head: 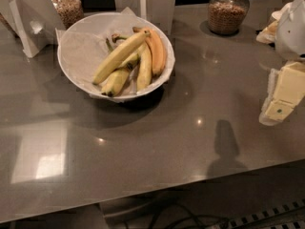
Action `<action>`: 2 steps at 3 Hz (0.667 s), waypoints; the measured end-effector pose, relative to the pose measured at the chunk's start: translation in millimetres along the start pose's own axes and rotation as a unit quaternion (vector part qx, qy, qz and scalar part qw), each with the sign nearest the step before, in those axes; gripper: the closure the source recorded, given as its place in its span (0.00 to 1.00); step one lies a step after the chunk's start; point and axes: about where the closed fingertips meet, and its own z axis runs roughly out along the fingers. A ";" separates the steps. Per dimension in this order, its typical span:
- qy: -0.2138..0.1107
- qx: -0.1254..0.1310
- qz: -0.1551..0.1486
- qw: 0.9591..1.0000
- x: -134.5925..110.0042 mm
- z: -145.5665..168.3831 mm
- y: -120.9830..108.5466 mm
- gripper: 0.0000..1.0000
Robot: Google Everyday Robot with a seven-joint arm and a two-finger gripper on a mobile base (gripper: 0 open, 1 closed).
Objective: Pick banana from white bowl
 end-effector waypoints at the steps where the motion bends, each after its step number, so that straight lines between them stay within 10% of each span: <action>1: 0.000 0.000 0.000 1.000 -0.1 0.0 -0.1 0.00; 2: -0.019 0.027 -0.023 0.999 -14.8 3.8 -16.1 0.00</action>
Offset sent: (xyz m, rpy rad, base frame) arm 0.0529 0.0276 0.0047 0.0257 -0.1677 0.1144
